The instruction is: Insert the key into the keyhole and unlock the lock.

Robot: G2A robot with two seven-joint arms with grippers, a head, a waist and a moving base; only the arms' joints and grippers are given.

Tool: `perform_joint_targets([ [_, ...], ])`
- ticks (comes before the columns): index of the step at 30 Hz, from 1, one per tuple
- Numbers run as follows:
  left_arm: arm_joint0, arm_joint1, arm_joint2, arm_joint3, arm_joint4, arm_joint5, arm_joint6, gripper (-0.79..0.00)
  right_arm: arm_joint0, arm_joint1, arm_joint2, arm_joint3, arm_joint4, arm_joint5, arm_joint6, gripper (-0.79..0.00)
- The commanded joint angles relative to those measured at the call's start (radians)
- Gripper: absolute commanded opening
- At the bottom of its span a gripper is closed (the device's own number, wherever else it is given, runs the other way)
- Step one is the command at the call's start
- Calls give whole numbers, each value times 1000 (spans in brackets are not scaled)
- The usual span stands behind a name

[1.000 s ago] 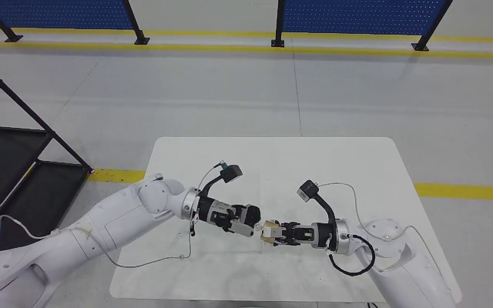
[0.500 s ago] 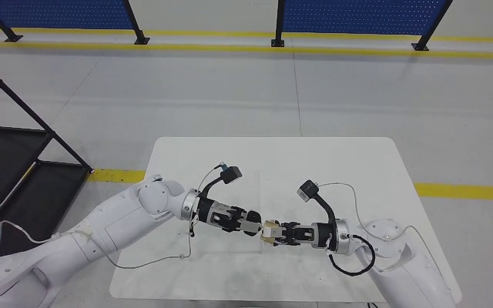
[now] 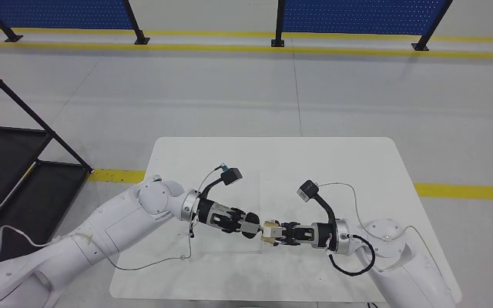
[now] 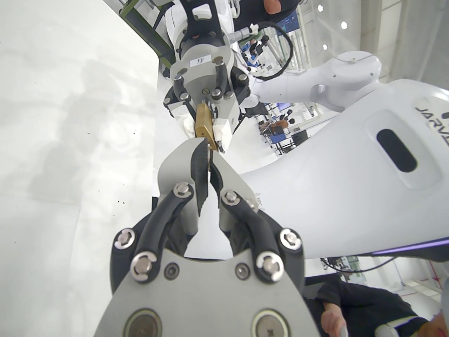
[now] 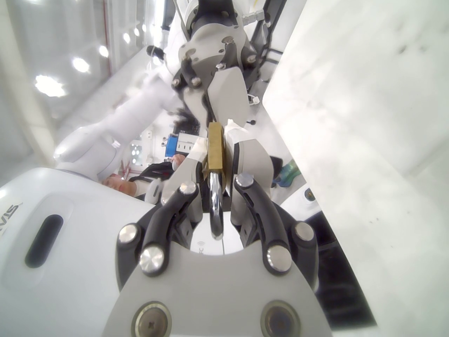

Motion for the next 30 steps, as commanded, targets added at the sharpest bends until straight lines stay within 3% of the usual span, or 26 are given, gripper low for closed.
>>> perform_joint_targets([
  [1,3,-4,-6,4,-1,-1,-6,-785,0,0,0,0,0,0,0,-785],
  [14,31,-18,-54,0,54,-26,-18,-785,0,0,0,0,0,0,0,-785],
  [30,65,-21,-112,-35,215,-96,52,-785,0,0,0,0,0,0,0,-785],
])
